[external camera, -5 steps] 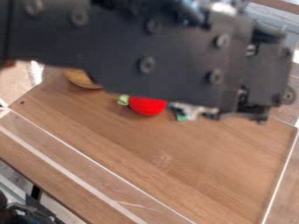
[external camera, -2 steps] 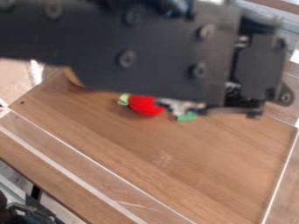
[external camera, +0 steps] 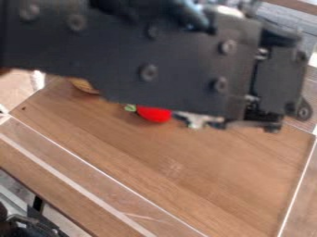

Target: Move the red object to the right side of the table

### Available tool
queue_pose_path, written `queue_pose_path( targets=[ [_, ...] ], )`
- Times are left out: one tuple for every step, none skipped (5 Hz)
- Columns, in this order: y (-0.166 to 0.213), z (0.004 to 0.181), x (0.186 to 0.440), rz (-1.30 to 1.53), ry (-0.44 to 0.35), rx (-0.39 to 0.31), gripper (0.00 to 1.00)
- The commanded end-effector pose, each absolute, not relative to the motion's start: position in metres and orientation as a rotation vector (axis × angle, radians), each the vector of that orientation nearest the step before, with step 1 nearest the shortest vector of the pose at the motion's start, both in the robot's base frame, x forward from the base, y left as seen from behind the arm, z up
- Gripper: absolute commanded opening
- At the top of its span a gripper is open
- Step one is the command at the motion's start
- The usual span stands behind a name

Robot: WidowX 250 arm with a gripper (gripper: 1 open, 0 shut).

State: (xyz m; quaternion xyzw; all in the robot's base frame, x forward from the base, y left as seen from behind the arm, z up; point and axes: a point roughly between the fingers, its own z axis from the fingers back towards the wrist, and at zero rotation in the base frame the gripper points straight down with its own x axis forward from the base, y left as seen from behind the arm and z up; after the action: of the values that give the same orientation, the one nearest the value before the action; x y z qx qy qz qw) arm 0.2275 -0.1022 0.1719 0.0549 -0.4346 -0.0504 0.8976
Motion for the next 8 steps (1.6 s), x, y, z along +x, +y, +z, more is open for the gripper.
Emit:
queue_pose_path(
  targets=[
    [-0.109,0.19,0.23,-0.136,-0.917,0.104,0.0],
    [-0.104,0.191,0.228,-0.181,-0.924,0.113,0.0],
    [-0.101,0.189,0.226,-0.214,-0.947,0.119,1.0],
    [-0.107,0.188,0.226,-0.19,-0.936,0.104,0.0],
    [-0.114,0.183,0.225,-0.162,-0.92,0.084,0.0],
    [-0.113,0.183,0.222,-0.138,-0.902,0.076,0.0],
    [-0.112,0.187,0.218,-0.119,-0.882,0.08,0.0],
    [-0.112,0.187,0.216,-0.094,-0.869,0.073,0.0]
  ],
)
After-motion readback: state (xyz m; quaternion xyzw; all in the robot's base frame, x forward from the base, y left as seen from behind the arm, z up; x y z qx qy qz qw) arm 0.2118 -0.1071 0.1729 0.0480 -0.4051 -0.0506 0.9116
